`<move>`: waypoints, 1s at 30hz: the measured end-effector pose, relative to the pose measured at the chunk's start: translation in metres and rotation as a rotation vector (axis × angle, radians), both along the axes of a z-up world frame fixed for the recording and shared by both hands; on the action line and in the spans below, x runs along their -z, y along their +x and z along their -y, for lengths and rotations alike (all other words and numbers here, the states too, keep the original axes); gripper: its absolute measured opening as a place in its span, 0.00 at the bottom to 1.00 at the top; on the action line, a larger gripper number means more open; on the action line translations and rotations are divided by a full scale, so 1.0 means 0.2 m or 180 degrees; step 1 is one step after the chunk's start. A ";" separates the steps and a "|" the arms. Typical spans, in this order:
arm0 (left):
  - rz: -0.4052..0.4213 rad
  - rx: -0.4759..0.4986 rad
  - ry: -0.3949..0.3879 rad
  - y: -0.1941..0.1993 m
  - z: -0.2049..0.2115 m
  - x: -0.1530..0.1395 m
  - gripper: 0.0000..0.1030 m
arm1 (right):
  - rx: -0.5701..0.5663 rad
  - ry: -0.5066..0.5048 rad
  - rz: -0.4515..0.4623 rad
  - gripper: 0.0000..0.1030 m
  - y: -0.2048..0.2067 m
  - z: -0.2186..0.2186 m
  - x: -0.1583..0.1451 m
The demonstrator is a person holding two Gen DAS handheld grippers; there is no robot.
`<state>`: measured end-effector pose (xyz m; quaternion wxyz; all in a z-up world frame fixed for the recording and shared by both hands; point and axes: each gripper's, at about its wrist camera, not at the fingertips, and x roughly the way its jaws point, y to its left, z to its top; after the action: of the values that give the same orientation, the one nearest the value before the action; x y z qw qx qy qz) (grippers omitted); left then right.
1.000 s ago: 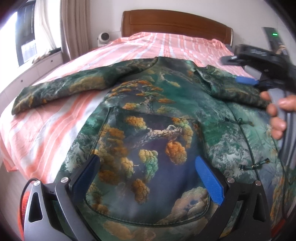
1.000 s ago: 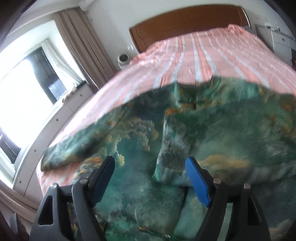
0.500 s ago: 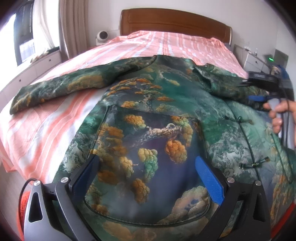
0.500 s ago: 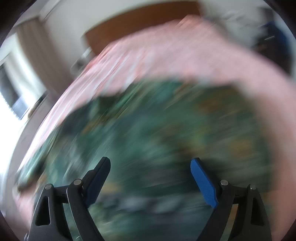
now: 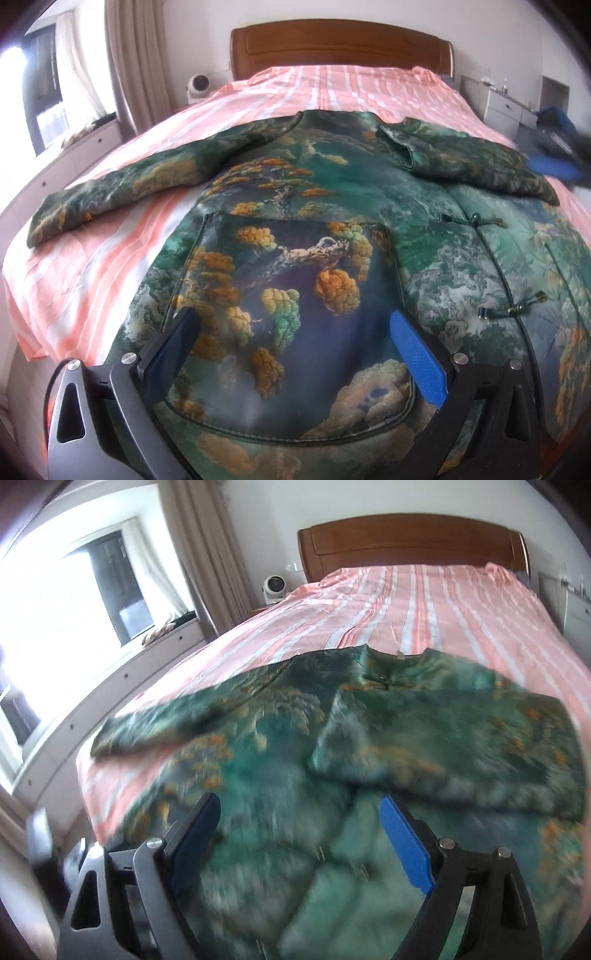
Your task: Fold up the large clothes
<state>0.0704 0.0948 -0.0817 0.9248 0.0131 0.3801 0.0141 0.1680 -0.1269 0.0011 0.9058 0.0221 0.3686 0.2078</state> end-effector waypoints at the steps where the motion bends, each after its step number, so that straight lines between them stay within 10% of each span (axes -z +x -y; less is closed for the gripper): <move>1: 0.0002 -0.0001 0.0012 0.00 0.00 0.00 1.00 | 0.0004 -0.0080 0.0043 0.85 -0.06 0.06 0.01; 18: -0.0166 0.0678 -0.0614 0.09 0.22 -0.53 1.00 | 0.1016 -0.0585 0.0668 0.86 -0.80 0.78 0.19; 30: -0.0560 0.1090 -0.0486 0.20 0.53 -0.45 1.00 | 0.0991 -0.0567 0.0668 0.86 -0.80 0.81 0.23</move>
<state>0.1097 -0.0112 0.0087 0.8752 0.0086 0.4515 -0.1734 0.0077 -0.2890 -0.0444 0.9588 -0.0231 0.2812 0.0331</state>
